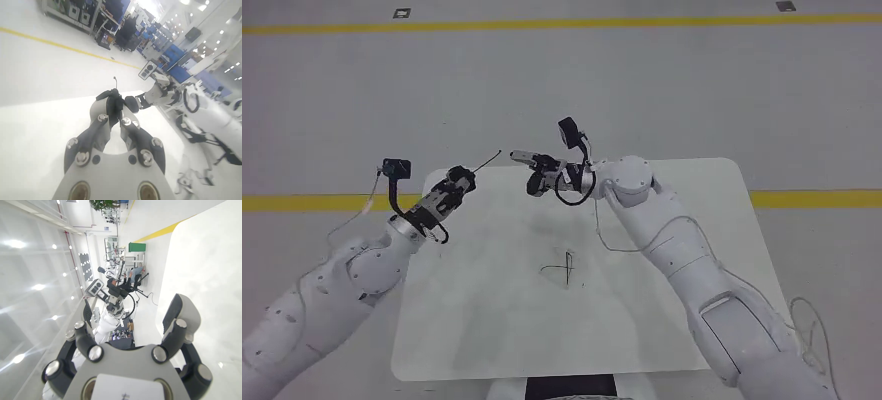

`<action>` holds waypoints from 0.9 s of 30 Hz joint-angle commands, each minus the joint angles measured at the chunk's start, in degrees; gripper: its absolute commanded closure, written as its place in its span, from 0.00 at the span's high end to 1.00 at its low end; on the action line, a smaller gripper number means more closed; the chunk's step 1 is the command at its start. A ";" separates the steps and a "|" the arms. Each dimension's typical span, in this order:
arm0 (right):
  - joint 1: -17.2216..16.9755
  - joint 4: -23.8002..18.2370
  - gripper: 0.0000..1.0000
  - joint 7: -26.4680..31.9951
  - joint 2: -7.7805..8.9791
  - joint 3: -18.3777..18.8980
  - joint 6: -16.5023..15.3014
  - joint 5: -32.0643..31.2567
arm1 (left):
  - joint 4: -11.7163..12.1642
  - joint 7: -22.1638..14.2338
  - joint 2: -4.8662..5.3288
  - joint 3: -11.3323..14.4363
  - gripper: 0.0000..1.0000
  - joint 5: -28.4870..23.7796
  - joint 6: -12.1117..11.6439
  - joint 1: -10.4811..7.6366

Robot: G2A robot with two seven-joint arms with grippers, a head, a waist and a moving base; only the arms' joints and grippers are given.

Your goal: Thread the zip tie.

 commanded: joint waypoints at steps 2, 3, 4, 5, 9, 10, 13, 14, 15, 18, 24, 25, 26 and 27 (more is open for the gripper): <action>0.24 1.24 1.00 2.60 0.26 0.65 -1.85 1.10 | -0.21 -8.58 0.39 -3.11 0.00 -10.94 0.00 0.86; 0.44 1.71 1.00 3.62 0.31 0.63 -2.52 1.29 | -0.31 -11.97 0.44 -4.33 0.00 -14.47 0.00 1.50; 0.60 2.11 1.00 4.56 0.33 0.58 -3.06 1.56 | -0.35 -14.71 0.43 -5.35 0.00 -17.53 0.00 1.95; 0.77 2.62 1.00 5.27 0.33 0.52 -3.49 1.81 | 0.00 -16.95 0.40 -6.46 0.00 -19.91 0.00 2.40; 1.75 4.81 1.00 8.11 0.13 -0.16 -5.52 2.88 | 0.71 -25.31 -0.37 -10.75 0.00 -28.23 0.00 4.58; 2.06 5.48 1.00 8.79 0.01 -0.43 -6.15 3.29 | 0.99 -27.36 -0.79 -11.99 0.00 -30.31 0.00 5.24; 2.73 7.03 1.00 9.56 -0.34 -1.00 -7.32 4.41 | 1.73 -31.13 -1.99 -14.39 0.00 -34.12 0.00 6.49; 3.04 7.64 1.00 9.86 -0.53 -1.31 -7.75 4.86 | 2.19 -32.88 -2.67 -15.41 0.00 -37.03 0.00 6.96; 3.27 8.11 1.00 10.09 -0.68 -1.52 -8.03 5.31 | 2.53 -34.71 -3.20 -16.20 0.00 -39.27 0.00 7.19; 4.06 9.60 1.00 10.75 -1.15 -2.08 -9.11 6.71 | 4.37 -41.08 -5.09 -18.48 0.00 -44.95 0.00 7.79; 5.22 12.20 1.00 12.46 -1.89 -2.64 -11.37 9.55 | 8.90 -53.05 -9.04 -20.96 0.00 -51.94 0.00 8.06; 5.31 12.45 1.00 13.04 -1.98 -2.68 -11.76 10.05 | 9.33 -53.73 -9.59 -21.05 0.00 -51.49 0.00 8.02; 5.43 12.77 1.00 13.34 -2.04 -2.71 -12.11 10.34 | 9.74 -54.33 -10.12 -21.11 0.00 -51.26 0.00 8.00; 5.43 12.77 1.00 13.34 -2.04 -2.71 -12.11 10.34 | 10.11 -54.59 -10.73 -21.61 0.00 -49.57 0.00 7.64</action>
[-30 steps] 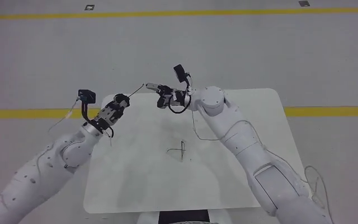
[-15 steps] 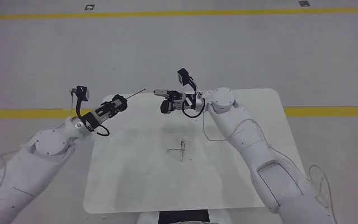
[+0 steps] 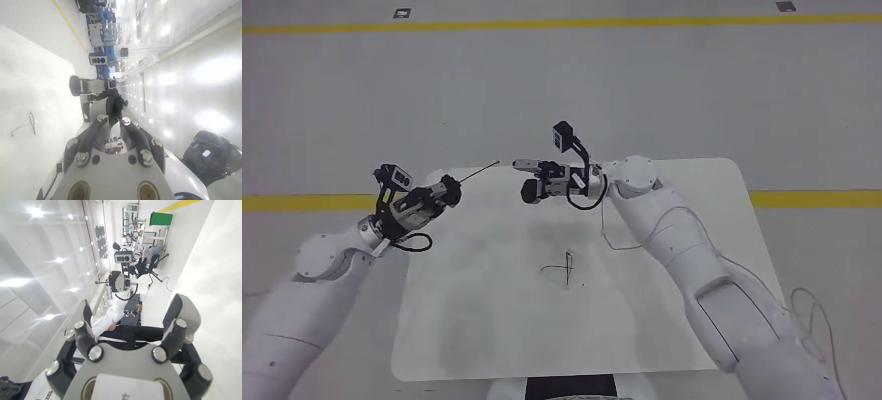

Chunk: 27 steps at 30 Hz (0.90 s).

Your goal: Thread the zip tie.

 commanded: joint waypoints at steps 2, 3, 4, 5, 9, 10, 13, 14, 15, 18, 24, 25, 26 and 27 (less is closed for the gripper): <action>0.02 0.04 1.00 0.04 0.00 0.00 -0.03 0.02 | 0.26 0.03 -0.61 -0.62 0.00 2.76 0.00 -0.47; 0.02 0.04 1.00 0.04 0.00 0.00 -0.03 0.02 | 0.26 0.03 -0.61 -0.62 0.00 2.76 0.00 -0.47; 0.02 0.04 1.00 0.04 0.00 0.00 -0.03 0.02 | 0.26 0.03 -0.61 -0.62 0.00 2.76 0.00 -0.47; 0.02 0.04 1.00 0.04 0.00 0.00 -0.03 0.02 | 0.26 0.03 -0.61 -0.62 0.00 2.76 0.00 -0.47; -0.48 -0.20 1.00 -0.59 0.01 0.01 0.14 0.08 | 0.25 0.27 -0.65 -0.48 0.00 3.03 0.37 -0.40; -1.01 -0.96 1.00 -0.92 0.08 -0.03 0.33 -0.14 | 0.28 0.42 -0.70 -0.43 0.00 3.26 0.69 -0.42; -2.15 -2.35 1.00 2.52 0.42 0.73 0.26 1.99 | 1.25 -3.33 -0.78 -0.57 0.00 1.30 2.04 -0.18; -2.14 -2.59 1.00 4.18 0.54 0.82 0.06 2.27 | 1.88 -5.22 -0.76 -0.83 0.00 0.38 2.72 -0.06; -2.25 -2.59 1.00 5.34 0.55 1.04 0.16 3.37 | 2.19 -6.97 -0.73 -1.04 0.00 0.02 2.80 0.02; -1.66 -2.04 1.00 8.49 0.37 0.99 0.13 5.47 | 3.32 -9.99 -0.79 -1.59 0.00 -1.50 2.84 0.65; 0.99 1.05 1.00 11.08 -1.25 -1.27 0.15 8.25 | 4.59 -13.89 -0.91 -2.58 0.00 -3.16 2.94 1.89; 1.33 1.64 1.00 11.28 -1.64 -1.84 0.29 8.64 | 4.80 -14.06 -0.92 -2.80 0.00 -2.92 2.57 1.89; 1.80 2.35 1.00 11.27 -2.01 -2.44 0.39 8.63 | 4.80 -14.06 -0.92 -2.80 0.00 -2.92 2.57 1.89; 2.22 2.91 1.00 10.89 -2.19 -2.80 0.33 8.28 | 4.80 -14.06 -0.92 -2.80 0.00 -2.92 2.57 1.89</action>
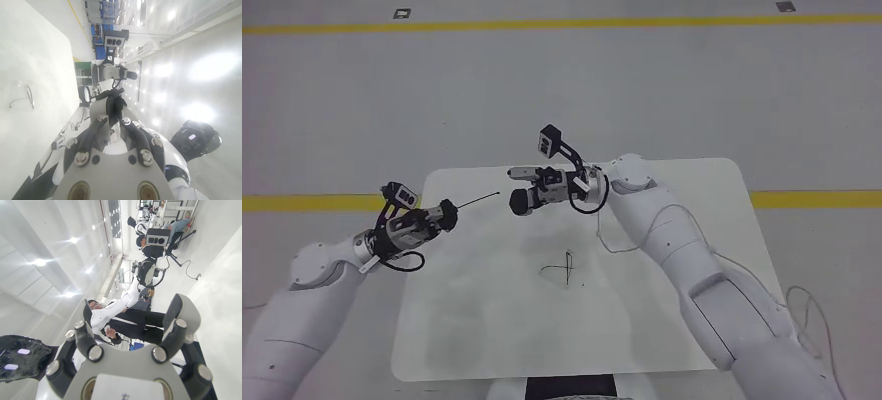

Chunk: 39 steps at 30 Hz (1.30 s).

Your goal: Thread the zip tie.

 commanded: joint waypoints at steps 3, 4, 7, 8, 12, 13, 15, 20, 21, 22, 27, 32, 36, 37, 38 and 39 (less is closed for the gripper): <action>0.32 0.45 1.00 -0.25 -0.14 -0.30 0.00 -0.24 | -0.01 0.05 0.00 0.01 0.00 0.04 -0.02 -0.02; 0.32 0.45 1.00 -0.25 -0.14 -0.30 0.00 -0.24 | -0.01 0.05 0.00 0.01 0.00 0.04 -0.02 -0.02; 0.32 0.45 1.00 -0.25 -0.14 -0.30 0.00 -0.24 | -0.29 0.97 -0.06 0.18 0.00 0.41 0.36 0.05; -0.08 0.08 1.00 -1.09 -0.12 -0.31 0.15 -0.40 | -0.63 1.33 -0.16 0.40 0.00 0.03 1.31 0.26; -1.54 -2.58 1.00 -3.12 0.35 0.00 1.70 -1.41 | -0.30 -1.11 -0.24 -0.21 0.00 -2.57 4.16 0.65; -1.74 -2.99 1.00 -3.38 0.44 0.09 1.95 -1.52 | -0.10 -1.62 -0.24 -0.41 0.00 -2.99 4.73 0.74; -2.14 -3.69 1.00 -3.81 0.55 0.08 2.53 -1.85 | 0.30 -2.66 -0.24 -0.79 0.00 -3.08 5.31 0.83; -2.44 -4.30 1.00 -3.59 0.60 -0.21 3.17 -2.23 | 1.18 -4.66 -0.37 -0.88 0.00 -1.35 4.37 0.76; -2.37 -4.28 1.00 -3.38 0.62 -0.32 3.25 -2.48 | 1.35 -4.86 -0.43 -0.85 0.00 -1.32 4.30 0.76; -2.29 -4.23 1.00 -3.27 0.64 -0.41 3.27 -2.72 | 1.39 -4.91 -0.45 -0.84 0.00 -1.30 4.29 0.76; -2.13 -4.17 0.37 -2.05 0.67 -0.82 3.01 -3.31 | 1.39 -4.91 -0.45 -0.84 0.00 -1.30 4.29 0.76; -2.37 -4.09 0.36 -1.93 0.58 -1.40 3.13 -3.74 | 1.39 -4.91 -0.45 -0.84 0.00 -1.30 4.29 0.76; -2.27 -4.15 0.31 -1.78 0.48 -1.84 2.99 -4.06 | 1.39 -4.91 -0.45 -0.84 0.00 -1.30 4.29 0.76; -2.25 -4.14 0.30 -1.73 0.46 -1.88 2.86 -4.06 | 1.39 -4.91 -0.45 -0.84 0.00 -1.30 4.29 0.76; -2.20 -4.13 0.29 -1.64 0.46 -1.93 2.69 -4.09 | 1.39 -4.91 -0.45 -0.84 0.00 -1.30 4.29 0.76; -2.17 -4.11 0.30 -1.55 0.45 -1.97 2.59 -4.15 | 1.39 -4.91 -0.45 -0.84 0.00 -1.30 4.29 0.76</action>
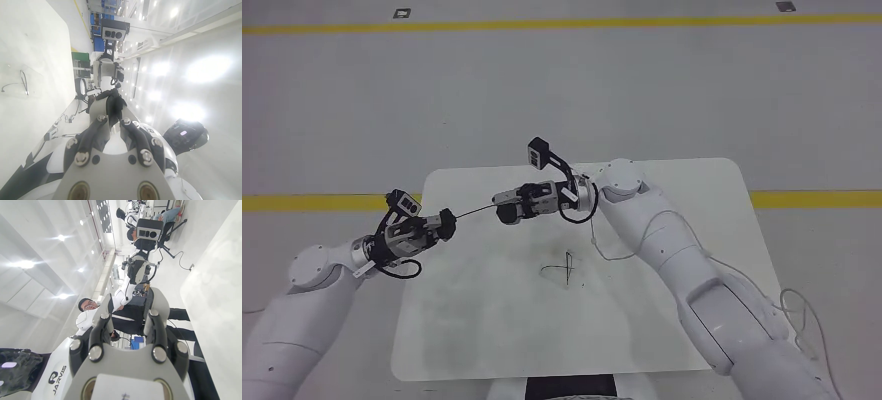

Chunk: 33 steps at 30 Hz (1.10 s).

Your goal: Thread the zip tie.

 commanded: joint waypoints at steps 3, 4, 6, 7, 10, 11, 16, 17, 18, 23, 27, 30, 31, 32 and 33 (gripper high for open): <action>0.14 0.16 0.29 0.36 -0.01 -0.15 -0.22 -0.06 | 0.00 0.00 0.00 0.00 0.00 0.00 0.00 0.00; 0.14 0.22 0.29 0.41 -0.02 -0.18 -0.25 -0.04 | 0.00 0.00 0.00 0.00 0.00 0.00 0.00 0.00; 0.18 0.38 0.27 0.46 -0.04 -0.24 -0.28 -0.01 | 0.00 0.00 0.00 0.00 0.00 0.00 0.00 0.00; 0.22 0.46 0.25 0.46 -0.04 -0.26 -0.30 -0.01 | 0.00 0.00 0.00 0.00 0.00 0.00 0.00 0.00; 0.41 0.83 0.24 0.34 -0.04 -0.27 -0.45 -0.06 | 0.00 0.00 0.00 0.00 0.00 0.00 0.00 0.00; 0.48 0.96 0.24 0.16 -0.03 -0.24 -0.61 -0.14 | 0.00 0.00 0.00 0.00 0.00 0.00 0.00 0.00; 0.59 1.35 0.22 -0.36 -0.05 -0.18 -1.16 -0.02 | 0.00 0.00 0.00 0.00 0.00 0.00 0.00 0.00; 0.60 1.40 0.20 -0.41 -0.06 -0.19 -1.23 0.00 | 0.00 0.00 0.00 0.00 0.00 0.00 0.00 0.00; 0.63 1.45 0.18 -0.46 -0.07 -0.20 -1.27 -0.01 | 0.00 0.00 0.00 0.00 0.00 0.00 0.00 0.00; 0.77 1.63 0.12 -0.56 -0.11 -0.30 -1.43 -0.07 | 0.00 0.00 0.00 0.00 0.00 0.00 0.00 0.00; 0.81 1.65 0.09 -0.60 -0.09 -0.29 -1.44 -0.13 | 0.00 0.00 0.00 0.00 0.00 0.00 0.00 0.00; 0.81 1.52 0.05 -0.59 -0.04 -0.28 -1.36 -0.23 | 0.00 0.00 0.00 0.00 0.00 0.00 0.00 0.00; 0.81 1.46 0.01 -0.59 -0.02 -0.27 -1.33 -0.26 | 0.00 0.00 0.00 0.00 0.00 0.00 0.00 0.00; 0.79 1.39 0.00 -0.61 -0.01 -0.26 -1.30 -0.28 | 0.00 0.00 0.00 0.00 0.00 0.00 0.00 0.00; 0.76 1.30 0.00 -0.61 0.01 -0.25 -1.26 -0.29 | 0.00 0.00 0.00 0.00 0.00 0.00 0.00 0.00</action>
